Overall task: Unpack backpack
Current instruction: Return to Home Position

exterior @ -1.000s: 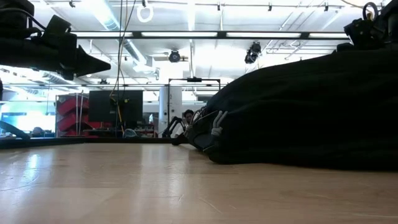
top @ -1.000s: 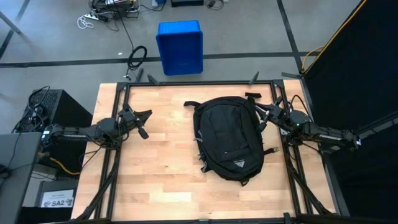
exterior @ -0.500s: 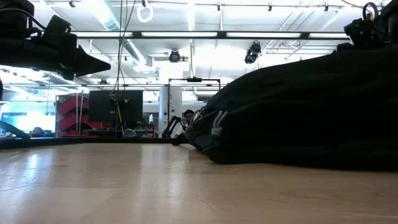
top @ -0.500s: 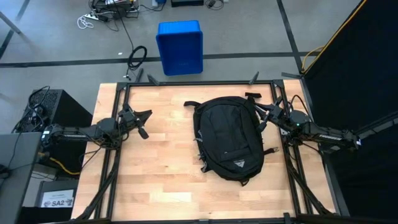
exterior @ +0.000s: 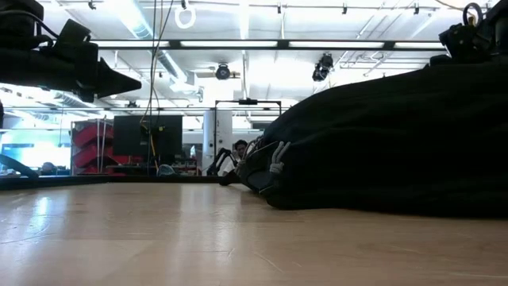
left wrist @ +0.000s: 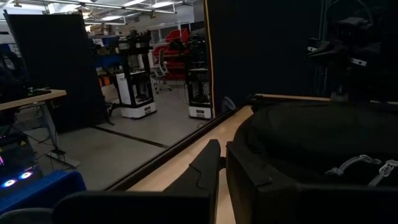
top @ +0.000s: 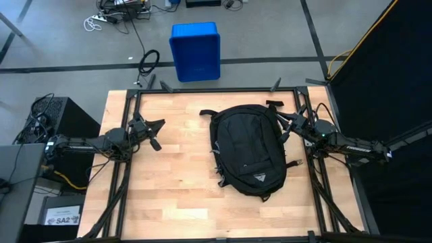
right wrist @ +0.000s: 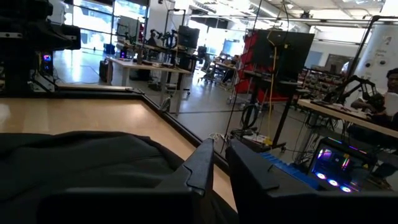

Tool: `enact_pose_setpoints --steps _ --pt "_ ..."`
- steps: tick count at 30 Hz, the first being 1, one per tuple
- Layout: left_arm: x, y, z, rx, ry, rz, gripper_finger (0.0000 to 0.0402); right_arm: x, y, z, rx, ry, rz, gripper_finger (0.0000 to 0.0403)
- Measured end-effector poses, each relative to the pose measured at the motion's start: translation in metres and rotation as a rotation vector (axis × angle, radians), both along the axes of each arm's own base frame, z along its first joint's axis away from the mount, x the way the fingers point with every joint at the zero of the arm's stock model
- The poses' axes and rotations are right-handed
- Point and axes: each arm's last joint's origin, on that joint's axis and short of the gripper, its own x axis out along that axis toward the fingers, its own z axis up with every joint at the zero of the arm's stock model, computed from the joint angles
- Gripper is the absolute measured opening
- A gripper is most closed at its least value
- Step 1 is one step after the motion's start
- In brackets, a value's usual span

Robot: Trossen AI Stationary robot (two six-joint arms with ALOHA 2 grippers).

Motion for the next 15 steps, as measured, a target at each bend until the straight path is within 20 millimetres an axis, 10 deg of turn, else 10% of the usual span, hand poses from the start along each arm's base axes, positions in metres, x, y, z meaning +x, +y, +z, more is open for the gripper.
enact_pose_setpoints --steps 15 --pt "0.0 0.0 0.0 0.0 0.0 0.0 0.0003 0.0 0.0 0.0 0.0 0.0 0.0 0.0038"
